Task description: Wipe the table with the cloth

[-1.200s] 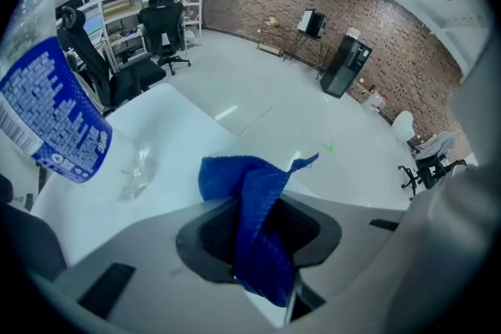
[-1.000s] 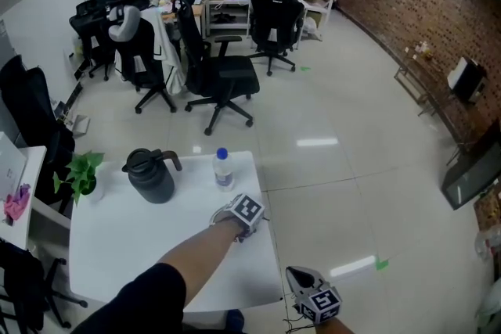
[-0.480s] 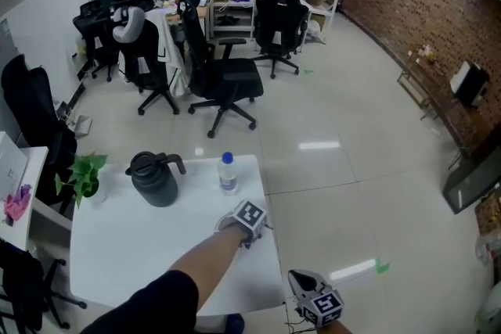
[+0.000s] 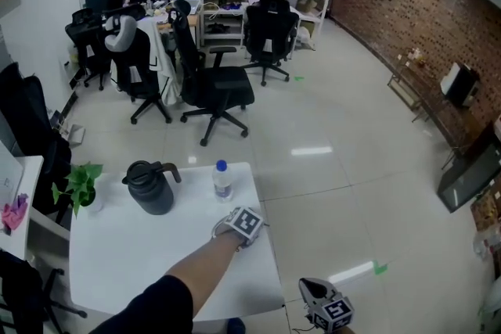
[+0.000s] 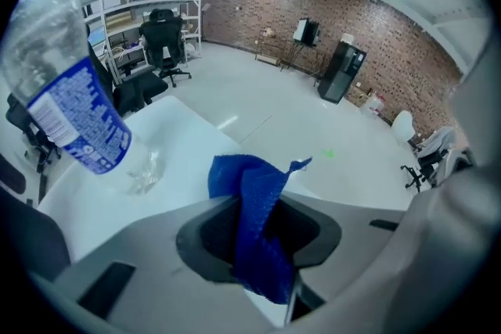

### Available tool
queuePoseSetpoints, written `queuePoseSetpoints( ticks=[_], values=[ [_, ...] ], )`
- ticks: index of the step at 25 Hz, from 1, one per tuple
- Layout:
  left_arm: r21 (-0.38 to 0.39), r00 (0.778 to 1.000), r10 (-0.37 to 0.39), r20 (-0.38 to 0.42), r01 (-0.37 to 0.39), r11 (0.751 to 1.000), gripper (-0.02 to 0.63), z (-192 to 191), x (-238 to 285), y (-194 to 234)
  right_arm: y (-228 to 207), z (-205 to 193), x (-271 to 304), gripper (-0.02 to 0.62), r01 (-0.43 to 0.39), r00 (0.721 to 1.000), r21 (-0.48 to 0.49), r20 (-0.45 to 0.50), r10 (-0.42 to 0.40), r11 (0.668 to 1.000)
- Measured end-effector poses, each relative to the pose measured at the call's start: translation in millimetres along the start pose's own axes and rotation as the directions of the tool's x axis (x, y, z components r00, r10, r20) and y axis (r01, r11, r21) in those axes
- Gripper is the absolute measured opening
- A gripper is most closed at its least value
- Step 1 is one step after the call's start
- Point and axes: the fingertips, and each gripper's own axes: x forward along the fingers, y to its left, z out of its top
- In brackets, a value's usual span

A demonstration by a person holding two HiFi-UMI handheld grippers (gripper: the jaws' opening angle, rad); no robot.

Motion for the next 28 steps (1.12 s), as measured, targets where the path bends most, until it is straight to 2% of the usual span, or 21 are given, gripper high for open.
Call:
queuePoseSetpoints(
  ticks=[3, 5, 7, 10, 11, 14, 18, 22, 25, 28],
  values=[
    [0.0, 0.997, -0.057, 0.061, 0.057, 0.998, 0.109, -17.7, -39.0, -20.4, 12.5, 4.9, 0.1, 0.014, -0.025, 0.999, 0.006, 0.02, 0.025, 1.0],
    [-0.003, 0.997, -0.041, 0.069, 0.041, 0.999, 0.108, -46.1, -74.9, -11.9, 29.3, 13.5, 8.2, 0.014, -0.043, 0.999, -0.003, 0.024, 0.043, 0.999],
    [-0.053, 0.998, -0.011, 0.062, 0.014, 0.999, 0.109, -90.9, -110.9, 9.3, 48.4, 23.7, 22.1, 0.014, -0.07, 0.997, -0.032, 0.025, 0.071, 0.997],
    [-0.144, 0.986, -0.057, 0.158, 0.08, 0.986, 0.107, -152.0, -156.6, 26.9, 76.3, 38.9, 46.6, 0.014, -0.109, 0.993, -0.069, 0.036, 0.112, 0.992],
    [-0.17, 0.983, -0.048, 0.176, 0.079, 0.982, 0.108, -176.7, -171.9, 38.0, 86.3, 43.8, 55.4, 0.012, -0.118, 0.992, -0.077, 0.042, 0.122, 0.99],
    [-0.257, 0.984, 0.036, 0.175, 0.01, 0.966, 0.108, -263.6, -221.2, 86.5, 122.0, 58.9, 84.6, 0.014, -0.141, 0.988, -0.087, 0.054, 0.146, 0.986],
    [-0.405, 0.969, 0.153, 0.194, -0.063, 0.912, 0.107, -377.3, -280.3, 151.1, 202.5, 73.5, 137.6, 0.014, -0.224, 0.972, -0.123, 0.039, 0.231, 0.967],
    [-0.517, 0.953, 0.236, 0.188, -0.108, 0.849, 0.108, -486.5, -319.3, 197.8, 325.9, 85.7, 200.7, 0.013, -0.367, 0.927, -0.18, 0.01, 0.375, 0.913],
    [-0.587, 0.938, 0.285, 0.196, -0.121, 0.801, 0.108, -541.4, -345.0, 209.8, 414.9, 99.1, 236.2, 0.014, -0.498, 0.863, -0.223, -0.036, 0.503, 0.838],
    [-0.619, 0.926, 0.313, 0.212, -0.121, 0.776, 0.109, -584.9, -361.1, 221.2, 497.8, 101.9, 266.5, 0.014, -0.591, 0.802, -0.255, -0.08, 0.592, 0.766]
  ],
)
